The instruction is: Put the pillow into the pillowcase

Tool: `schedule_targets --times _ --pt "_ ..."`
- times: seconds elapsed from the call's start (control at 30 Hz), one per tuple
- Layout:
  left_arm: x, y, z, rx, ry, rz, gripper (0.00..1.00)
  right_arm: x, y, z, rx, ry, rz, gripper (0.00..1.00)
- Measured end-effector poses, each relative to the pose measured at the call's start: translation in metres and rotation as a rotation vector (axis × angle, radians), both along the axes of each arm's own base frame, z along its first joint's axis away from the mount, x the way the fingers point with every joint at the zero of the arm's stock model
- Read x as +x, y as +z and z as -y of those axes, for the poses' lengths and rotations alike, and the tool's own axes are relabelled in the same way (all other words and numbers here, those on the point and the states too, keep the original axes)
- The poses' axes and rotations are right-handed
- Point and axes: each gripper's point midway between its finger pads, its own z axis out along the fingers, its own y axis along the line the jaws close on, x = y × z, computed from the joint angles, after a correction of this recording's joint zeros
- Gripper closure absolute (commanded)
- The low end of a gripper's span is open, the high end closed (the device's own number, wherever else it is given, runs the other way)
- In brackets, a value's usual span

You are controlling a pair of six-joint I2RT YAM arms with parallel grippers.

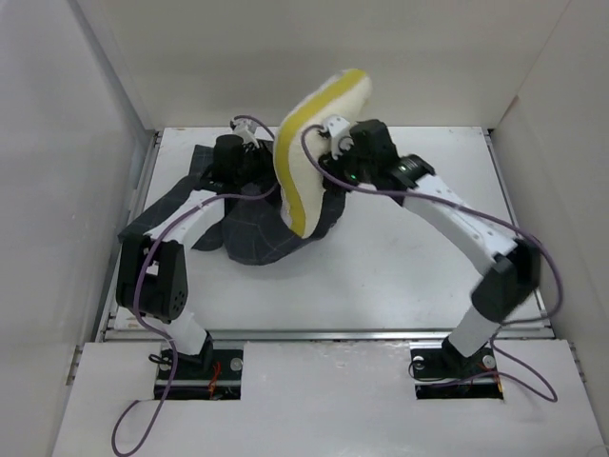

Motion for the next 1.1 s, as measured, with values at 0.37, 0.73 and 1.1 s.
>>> schedule_targets --times 0.37,0.73,1.1 --pt "-0.009 0.004 0.050 0.053 -0.146 0.056 1.00 -0.110 0.161 0.186 0.216 -0.537 0.362 0.00" --pt "-0.024 0.000 0.083 0.133 -0.234 0.067 1.00 -0.056 -0.021 0.121 -0.106 -0.330 0.037 0.00" --pt "-0.030 -0.014 0.079 0.199 -0.233 0.028 1.00 -0.056 -0.195 0.064 -0.118 -0.041 -0.324 1.00"
